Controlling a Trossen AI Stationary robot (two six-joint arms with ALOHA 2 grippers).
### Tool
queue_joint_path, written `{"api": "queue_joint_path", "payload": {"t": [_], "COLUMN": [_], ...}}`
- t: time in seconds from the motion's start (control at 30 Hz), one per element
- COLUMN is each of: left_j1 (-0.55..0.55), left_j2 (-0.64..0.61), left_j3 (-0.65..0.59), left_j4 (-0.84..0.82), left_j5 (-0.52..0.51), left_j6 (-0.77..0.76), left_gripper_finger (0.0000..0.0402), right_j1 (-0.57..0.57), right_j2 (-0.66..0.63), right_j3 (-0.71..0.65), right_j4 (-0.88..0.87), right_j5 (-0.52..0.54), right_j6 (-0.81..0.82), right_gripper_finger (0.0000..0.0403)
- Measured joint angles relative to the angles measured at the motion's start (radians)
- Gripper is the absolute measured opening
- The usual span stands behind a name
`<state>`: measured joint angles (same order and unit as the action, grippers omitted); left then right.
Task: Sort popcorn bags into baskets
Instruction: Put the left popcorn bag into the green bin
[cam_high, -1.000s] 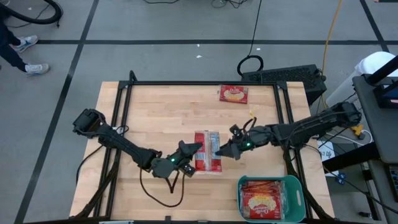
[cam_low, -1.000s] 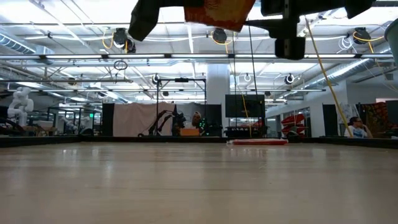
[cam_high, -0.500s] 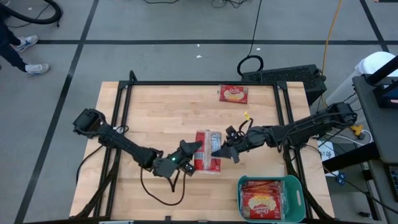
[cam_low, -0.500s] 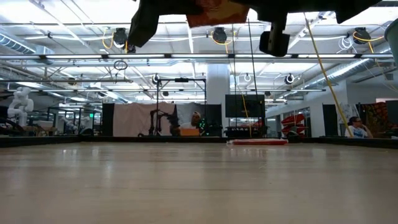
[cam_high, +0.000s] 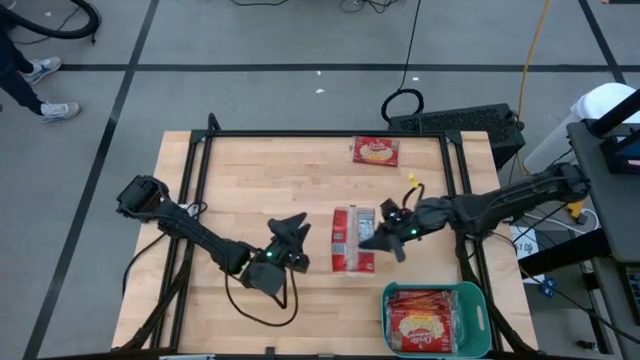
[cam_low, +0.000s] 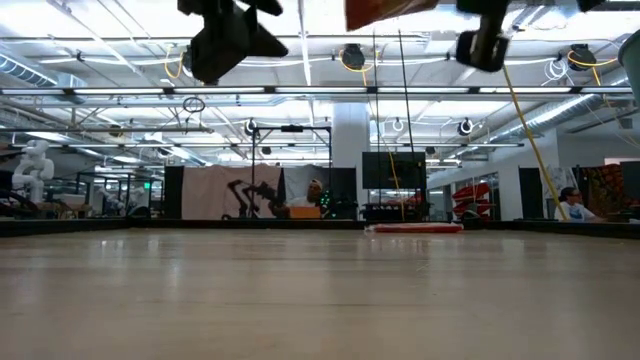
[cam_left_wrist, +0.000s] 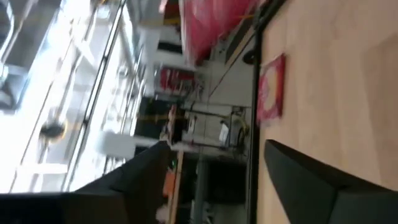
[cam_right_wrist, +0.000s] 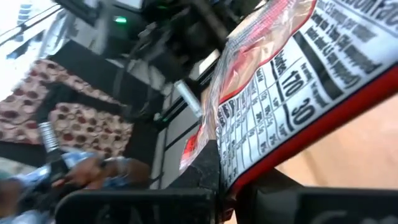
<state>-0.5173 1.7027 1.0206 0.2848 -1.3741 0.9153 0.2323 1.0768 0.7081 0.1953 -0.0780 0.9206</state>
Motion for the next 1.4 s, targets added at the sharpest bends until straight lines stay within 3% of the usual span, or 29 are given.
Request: {"api": "queue_joint_path", "payload": {"t": [0.17, 0.23, 0.43, 0.63, 0.83, 0.97, 1.17, 1.3, 1.4], "left_j1": [-0.004, -0.004, -0.003, -0.003, -0.009, -0.035, -0.091, -0.094, -0.072], "left_j2": [0.000, 0.000, 0.000, 0.000, 0.000, 0.000, 0.000, 0.001, 0.001], "left_j3": [0.000, 0.000, 0.000, 0.000, 0.000, 0.000, 0.000, 0.000, 0.000], "left_j4": [-0.154, -0.196, -0.214, -0.213, -0.143, 0.030, 0.332, 0.368, 0.374], "left_j5": [-0.018, -0.017, -0.004, 0.039, 0.232, 0.312, 0.495, 0.545, 0.545], "left_j6": [-0.246, -0.316, -0.389, -0.405, -0.406, -0.266, 0.055, 0.210, 0.300], "left_gripper_finger": [0.0299, 0.0298, 0.0265, 0.0222, 0.0193, 0.0201, 0.0270, 0.0325, 0.0344], "right_j1": [0.077, 0.115, 0.202, 0.243, 0.262, 0.250, 0.231, 0.217, 0.205], "right_j2": [-0.115, -0.148, -0.133, -0.030, 0.051, 0.083, 0.140, 0.187, 0.221], "right_j3": [0.004, 0.041, 0.309, 0.566, 0.623, 0.623, 0.622, 0.622, 0.622], "right_j4": [-0.136, -0.280, -0.925, -1.166, -1.061, -0.969, -0.839, -0.750, -0.674], "right_j5": [-0.001, -0.007, -0.008, -0.006, -0.030, 0.045, 0.133, 0.129, 0.129], "right_j6": [0.113, 0.185, 0.397, 0.470, 0.506, 0.480, 0.376, 0.301, 0.262], "right_gripper_finger": [0.0005, 0.0005, 0.0005, 0.0005, 0.0011, 0.0014, 0.0016, 0.0017, 0.0017]}}
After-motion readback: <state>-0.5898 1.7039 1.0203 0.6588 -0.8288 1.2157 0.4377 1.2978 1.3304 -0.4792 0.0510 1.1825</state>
